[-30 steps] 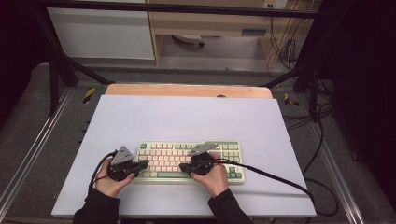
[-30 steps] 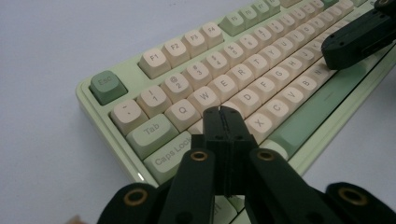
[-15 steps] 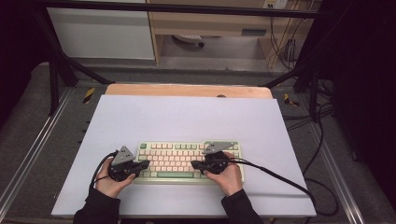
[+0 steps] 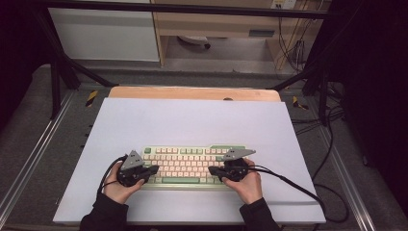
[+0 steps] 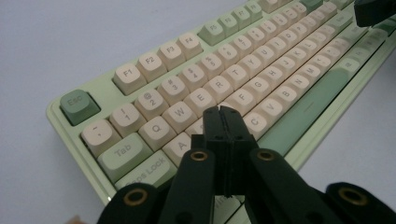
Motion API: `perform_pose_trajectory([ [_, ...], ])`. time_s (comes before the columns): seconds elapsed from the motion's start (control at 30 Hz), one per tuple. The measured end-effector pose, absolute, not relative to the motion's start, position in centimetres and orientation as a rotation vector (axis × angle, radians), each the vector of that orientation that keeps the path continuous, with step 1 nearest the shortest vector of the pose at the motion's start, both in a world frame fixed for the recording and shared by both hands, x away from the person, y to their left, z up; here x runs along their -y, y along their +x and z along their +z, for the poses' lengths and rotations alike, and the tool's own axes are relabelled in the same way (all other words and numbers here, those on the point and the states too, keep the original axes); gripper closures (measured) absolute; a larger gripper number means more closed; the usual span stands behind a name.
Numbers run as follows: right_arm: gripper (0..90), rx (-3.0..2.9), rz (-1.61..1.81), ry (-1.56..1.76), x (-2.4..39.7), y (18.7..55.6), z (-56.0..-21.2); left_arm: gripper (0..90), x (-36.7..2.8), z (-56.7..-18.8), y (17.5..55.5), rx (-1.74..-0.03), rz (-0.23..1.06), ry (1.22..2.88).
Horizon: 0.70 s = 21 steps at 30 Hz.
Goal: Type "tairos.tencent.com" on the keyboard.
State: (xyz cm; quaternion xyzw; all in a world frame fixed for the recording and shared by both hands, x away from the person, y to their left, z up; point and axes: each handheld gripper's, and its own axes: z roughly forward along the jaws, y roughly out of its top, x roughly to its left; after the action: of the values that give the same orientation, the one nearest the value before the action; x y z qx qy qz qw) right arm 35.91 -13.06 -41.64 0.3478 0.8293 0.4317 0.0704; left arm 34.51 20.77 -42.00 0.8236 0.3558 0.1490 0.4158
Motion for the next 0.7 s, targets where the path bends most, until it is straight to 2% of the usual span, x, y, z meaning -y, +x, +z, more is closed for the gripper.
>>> perform_pose_trajectory([
  [0.7,90.0,-2.478,1.304,1.072,14.7,35.4,-41.9,90.0,-17.4,-41.7,36.6,-0.878,0.377,2.094],
])
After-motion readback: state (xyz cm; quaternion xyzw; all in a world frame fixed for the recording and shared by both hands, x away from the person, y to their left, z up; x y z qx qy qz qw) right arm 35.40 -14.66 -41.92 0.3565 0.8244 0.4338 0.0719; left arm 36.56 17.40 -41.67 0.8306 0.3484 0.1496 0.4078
